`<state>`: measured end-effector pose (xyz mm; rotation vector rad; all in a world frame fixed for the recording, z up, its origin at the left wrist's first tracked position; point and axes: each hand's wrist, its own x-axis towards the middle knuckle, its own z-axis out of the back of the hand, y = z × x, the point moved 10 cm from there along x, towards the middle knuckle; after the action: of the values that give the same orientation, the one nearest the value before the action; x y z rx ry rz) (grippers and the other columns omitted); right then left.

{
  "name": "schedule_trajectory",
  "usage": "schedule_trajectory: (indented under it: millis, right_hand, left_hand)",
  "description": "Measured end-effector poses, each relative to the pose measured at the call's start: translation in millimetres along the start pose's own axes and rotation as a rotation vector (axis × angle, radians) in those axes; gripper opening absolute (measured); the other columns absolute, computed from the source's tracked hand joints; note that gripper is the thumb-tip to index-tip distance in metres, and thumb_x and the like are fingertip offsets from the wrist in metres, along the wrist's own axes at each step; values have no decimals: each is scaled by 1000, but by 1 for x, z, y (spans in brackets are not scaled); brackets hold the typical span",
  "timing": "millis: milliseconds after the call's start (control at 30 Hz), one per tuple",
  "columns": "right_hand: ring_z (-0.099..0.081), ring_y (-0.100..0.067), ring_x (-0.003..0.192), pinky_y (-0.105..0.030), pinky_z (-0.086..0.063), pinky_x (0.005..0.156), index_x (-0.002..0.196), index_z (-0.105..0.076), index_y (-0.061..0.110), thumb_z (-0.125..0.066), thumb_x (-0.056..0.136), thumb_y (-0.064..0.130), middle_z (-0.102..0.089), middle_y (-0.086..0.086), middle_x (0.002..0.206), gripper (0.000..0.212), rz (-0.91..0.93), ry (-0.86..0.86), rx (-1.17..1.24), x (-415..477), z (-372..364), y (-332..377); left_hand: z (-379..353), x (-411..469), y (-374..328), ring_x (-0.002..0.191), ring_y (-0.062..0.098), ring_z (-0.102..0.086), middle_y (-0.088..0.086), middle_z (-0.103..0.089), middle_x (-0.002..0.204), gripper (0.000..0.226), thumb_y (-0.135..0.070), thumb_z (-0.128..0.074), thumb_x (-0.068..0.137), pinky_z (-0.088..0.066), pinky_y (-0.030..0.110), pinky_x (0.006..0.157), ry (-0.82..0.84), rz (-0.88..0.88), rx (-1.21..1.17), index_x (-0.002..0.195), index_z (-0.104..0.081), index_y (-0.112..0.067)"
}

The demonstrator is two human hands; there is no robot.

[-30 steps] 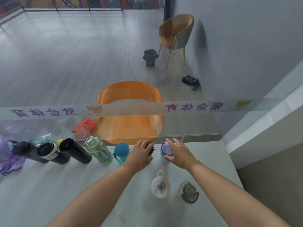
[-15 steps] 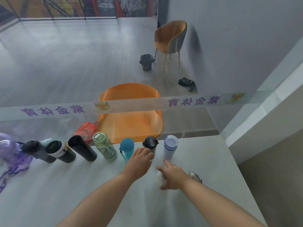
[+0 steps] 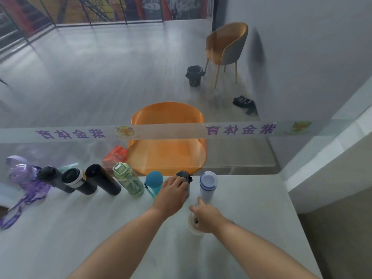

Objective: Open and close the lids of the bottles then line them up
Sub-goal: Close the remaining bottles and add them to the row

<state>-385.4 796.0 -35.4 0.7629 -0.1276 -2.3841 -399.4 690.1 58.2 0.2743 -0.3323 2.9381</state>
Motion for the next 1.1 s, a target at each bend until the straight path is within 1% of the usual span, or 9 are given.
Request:
schedule_trajectory:
  millis: [133, 267, 333, 467, 533, 600, 700, 833, 1100]
  right_hand:
    - [-54, -43, 115, -45, -52, 92, 137, -44, 20, -71, 79, 46, -24, -18, 153, 69, -6, 73, -48, -3, -13, -1]
    - [-45, -40, 128, -46, -52, 97, 150, -28, 25, -83, 75, 43, 0, -18, 165, 95, -24, 86, -144, -4, -21, -2]
    - [-45, -40, 128, -45, -52, 96, 150, -28, 22, -84, 75, 37, -2, -19, 164, 94, -32, 84, -150, -4, -23, -2]
    - [-55, -38, 115, -42, -50, 96, 141, -38, 12, -77, 78, 28, -28, -22, 148, 76, -10, 31, -109, -6, -16, 1]
    - [-57, -36, 109, -40, -50, 94, 135, -42, 12, -70, 81, 30, -38, -20, 138, 63, -19, -32, -69, -6, -3, -5]
    - [-57, -36, 108, -40, -49, 94, 132, -44, 13, -70, 80, 36, -44, -17, 132, 62, -29, -71, -47, -7, 10, -16]
    - [-55, -37, 112, -40, -45, 95, 131, -45, 15, -73, 75, 44, -47, -16, 129, 69, -66, -98, -52, -8, 26, -36]
    - [-54, -35, 112, -37, -42, 94, 126, -48, 16, -71, 73, 47, -48, -14, 126, 66, -144, -137, -16, -15, 40, -66]
    - [-55, -34, 110, -37, -48, 96, 130, -47, 20, -71, 73, 52, -42, -14, 128, 69, -253, -143, 108, -27, 61, -135]
  left_hand:
    - [-5, 4, -7, 111, 28, -55, 3, -63, 114, 18, -19, -60, 89, -44, 41, 99, 11, 18, -2, 105, -64, -13]
    - [-11, 2, -6, 117, 26, -52, 2, -62, 119, 21, -23, -58, 92, -43, 40, 103, 31, 59, -5, 111, -63, -15]
    - [-15, 1, -6, 118, 25, -51, 2, -62, 121, 22, -25, -58, 93, -42, 40, 104, 44, 59, -4, 113, -63, -16]
    - [-21, 4, -7, 121, 23, -48, 0, -60, 124, 25, -26, -55, 94, -40, 38, 106, 69, 50, -10, 117, -61, -18]
    - [-21, 8, -10, 121, 23, -48, 0, -60, 124, 25, -26, -56, 93, -40, 38, 105, 68, 29, -3, 116, -61, -18]
    - [-21, 15, -14, 120, 25, -50, 1, -61, 122, 25, -25, -57, 92, -41, 39, 105, 65, 5, 4, 115, -62, -17]
    - [-22, 28, -20, 120, 25, -50, 1, -59, 124, 26, -26, -53, 94, -40, 39, 107, 79, -1, 8, 118, -60, -17]
    - [-25, 46, -29, 121, 26, -51, 2, -59, 128, 30, -24, -59, 93, -41, 40, 106, 93, 27, -36, 122, -59, -20]
    - [-60, 71, -59, 136, 21, -36, -4, -41, 148, 34, -35, -47, 101, -31, 37, 114, 244, -10, -36, 134, -46, -27]
